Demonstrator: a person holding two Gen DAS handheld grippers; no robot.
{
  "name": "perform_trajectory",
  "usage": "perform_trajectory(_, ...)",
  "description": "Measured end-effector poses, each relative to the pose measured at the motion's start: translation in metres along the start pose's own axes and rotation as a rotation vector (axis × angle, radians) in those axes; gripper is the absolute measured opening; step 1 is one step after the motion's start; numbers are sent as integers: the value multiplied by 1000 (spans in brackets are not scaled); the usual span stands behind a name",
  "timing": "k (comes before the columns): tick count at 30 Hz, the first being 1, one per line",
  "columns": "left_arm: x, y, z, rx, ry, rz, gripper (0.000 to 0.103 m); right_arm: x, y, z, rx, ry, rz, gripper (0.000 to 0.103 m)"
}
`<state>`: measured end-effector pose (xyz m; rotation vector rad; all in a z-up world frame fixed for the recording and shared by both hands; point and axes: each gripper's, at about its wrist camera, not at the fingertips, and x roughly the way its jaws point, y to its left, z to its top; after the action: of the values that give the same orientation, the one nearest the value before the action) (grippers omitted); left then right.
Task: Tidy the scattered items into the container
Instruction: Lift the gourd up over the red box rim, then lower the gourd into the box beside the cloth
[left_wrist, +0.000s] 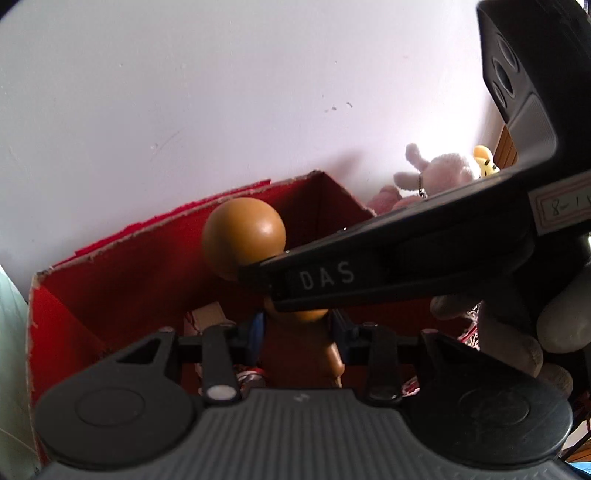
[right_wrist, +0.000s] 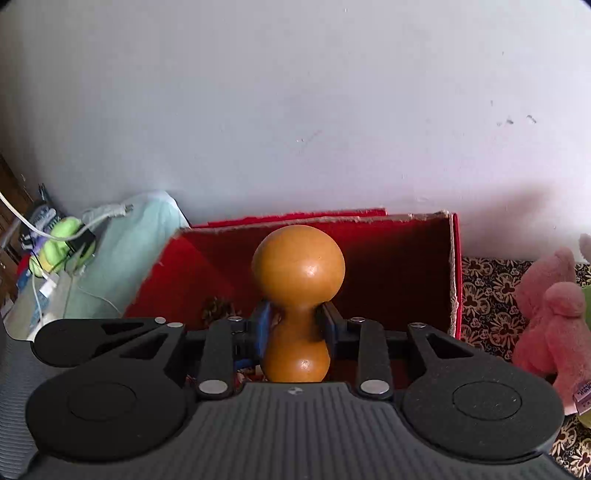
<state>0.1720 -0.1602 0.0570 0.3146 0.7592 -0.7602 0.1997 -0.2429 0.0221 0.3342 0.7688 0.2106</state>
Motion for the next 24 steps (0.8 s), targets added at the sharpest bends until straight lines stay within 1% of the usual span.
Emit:
perform_trajectory(5, 28, 6, -1, 20, 88, -5, 43, 31, 4, 1, -37, 146, -80, 32)
perform_trajectory(7, 34, 13, -3, 3, 107, -11, 48, 44, 4, 2, -42, 194, -105, 32)
perform_trajectory(8, 37, 16, -4, 0, 111, -1, 52, 49, 3, 2, -41, 219, -109, 32)
perform_trajectory(10, 39, 22, -4, -18, 118, -5, 49, 57, 3, 1, -31, 270, -102, 32)
perform_trajectory(11, 40, 24, -3, -23, 118, 1, 51, 59, 3, 0, -28, 283, -99, 32)
perform_trajectory(13, 45, 28, -5, -29, 134, 15, 57, 66, 0, -1, -13, 336, -88, 31)
perform_trajectory(14, 48, 31, -7, -39, 141, 24, 62, 70, 0, -1, -11, 361, -75, 31)
perform_trajectory(15, 53, 33, -8, -50, 158, 36, 49, 72, 0, -2, -10, 379, -66, 31)
perform_trajectory(16, 54, 35, -8, -65, 163, 37, 46, 73, 1, -2, -16, 388, -64, 31)
perform_trajectory(18, 53, 36, -8, -75, 153, 35, 46, 75, 1, -3, -15, 404, -57, 32)
perform_trajectory(20, 49, 35, -10, -70, 132, 58, 47, 76, -1, -2, -9, 410, -44, 32)
perform_trajectory(24, 46, 33, -9, -69, 114, 103, 52, 75, 0, -2, -17, 403, -22, 32)
